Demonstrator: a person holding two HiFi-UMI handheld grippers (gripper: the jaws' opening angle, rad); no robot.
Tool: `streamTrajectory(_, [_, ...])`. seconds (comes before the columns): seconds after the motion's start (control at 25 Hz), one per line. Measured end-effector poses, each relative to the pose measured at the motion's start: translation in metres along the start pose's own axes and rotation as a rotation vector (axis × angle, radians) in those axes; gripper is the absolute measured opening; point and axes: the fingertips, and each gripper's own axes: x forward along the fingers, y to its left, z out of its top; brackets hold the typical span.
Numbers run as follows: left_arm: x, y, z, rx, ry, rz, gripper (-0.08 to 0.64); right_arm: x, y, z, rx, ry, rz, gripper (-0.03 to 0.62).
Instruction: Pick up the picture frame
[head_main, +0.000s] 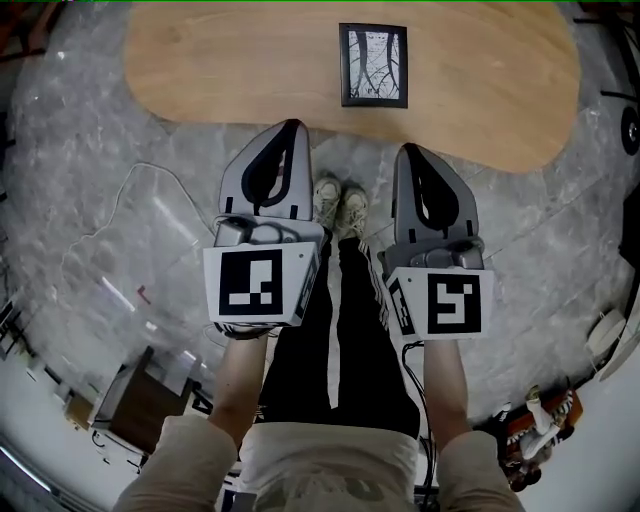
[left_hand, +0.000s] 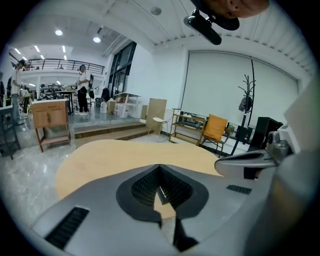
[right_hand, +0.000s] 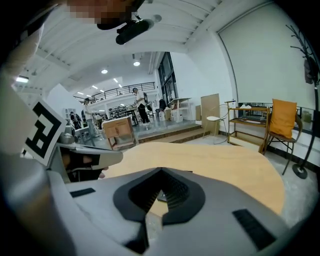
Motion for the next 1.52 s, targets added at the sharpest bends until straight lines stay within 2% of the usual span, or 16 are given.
streamTrajectory(0.08, [0.004, -0.001, 0.001, 0.037, 0.001, -0.002, 0.009, -0.001, -0.002, 0.002, 0.009, -0.007, -0.004, 0.005])
streamTrajectory(0.2, [0.015, -0.011, 0.003, 0.151, 0.0, -0.033, 0.009, -0.004, -0.006, 0.002, 0.01, -0.01, -0.011, 0.005])
streamTrajectory(0.28, [0.025, -0.023, 0.0, 0.224, 0.023, -0.067, 0.009, -0.006, -0.012, -0.001, 0.005, -0.004, -0.018, 0.005])
streamTrajectory(0.4, [0.044, -0.043, -0.012, 0.285, 0.07, -0.151, 0.021, -0.01, -0.02, -0.012, 0.016, 0.017, -0.032, 0.005])
streamTrajectory(0.44, [0.052, -0.05, -0.018, 0.299, 0.085, -0.192, 0.048, -0.011, -0.023, -0.016, 0.026, 0.025, -0.036, 0.005])
streamTrajectory(0.52, [0.069, -0.064, -0.032, 0.335, 0.11, -0.28, 0.201, -0.012, -0.028, -0.025, 0.054, 0.038, -0.044, 0.005])
streamTrajectory(0.56, [0.078, -0.071, -0.041, 0.369, 0.132, -0.32, 0.246, -0.013, -0.029, -0.03, 0.068, 0.044, -0.047, 0.005])
streamTrajectory(0.64, [0.094, -0.081, -0.065, 0.486, 0.201, -0.388, 0.29, -0.014, -0.032, -0.04, 0.084, 0.06, -0.051, 0.005])
streamTrajectory(0.84, [0.119, -0.091, -0.133, 0.898, 0.394, -0.478, 0.334, -0.016, -0.03, -0.061, 0.083, 0.104, -0.044, 0.005])
streamTrajectory(0.92, [0.123, -0.092, -0.15, 0.991, 0.436, -0.492, 0.334, -0.017, -0.028, -0.066, 0.075, 0.12, -0.036, 0.006])
streamTrajectory(1.0, [0.126, -0.093, -0.158, 1.029, 0.457, -0.494, 0.334, -0.018, -0.026, -0.069, 0.064, 0.132, -0.031, 0.006])
streamTrajectory(1.24, [0.135, -0.086, -0.176, 1.071, 0.503, -0.438, 0.359, -0.014, -0.023, -0.073, 0.078, 0.139, -0.026, 0.005])
streamTrajectory(1.4, [0.137, -0.084, -0.184, 1.133, 0.489, -0.383, 0.357, -0.012, -0.021, -0.075, 0.089, 0.138, -0.022, 0.005])
streamTrajectory(1.52, [0.139, -0.083, -0.181, 1.135, 0.473, -0.329, 0.357, -0.012, -0.022, -0.078, 0.094, 0.142, -0.019, 0.006])
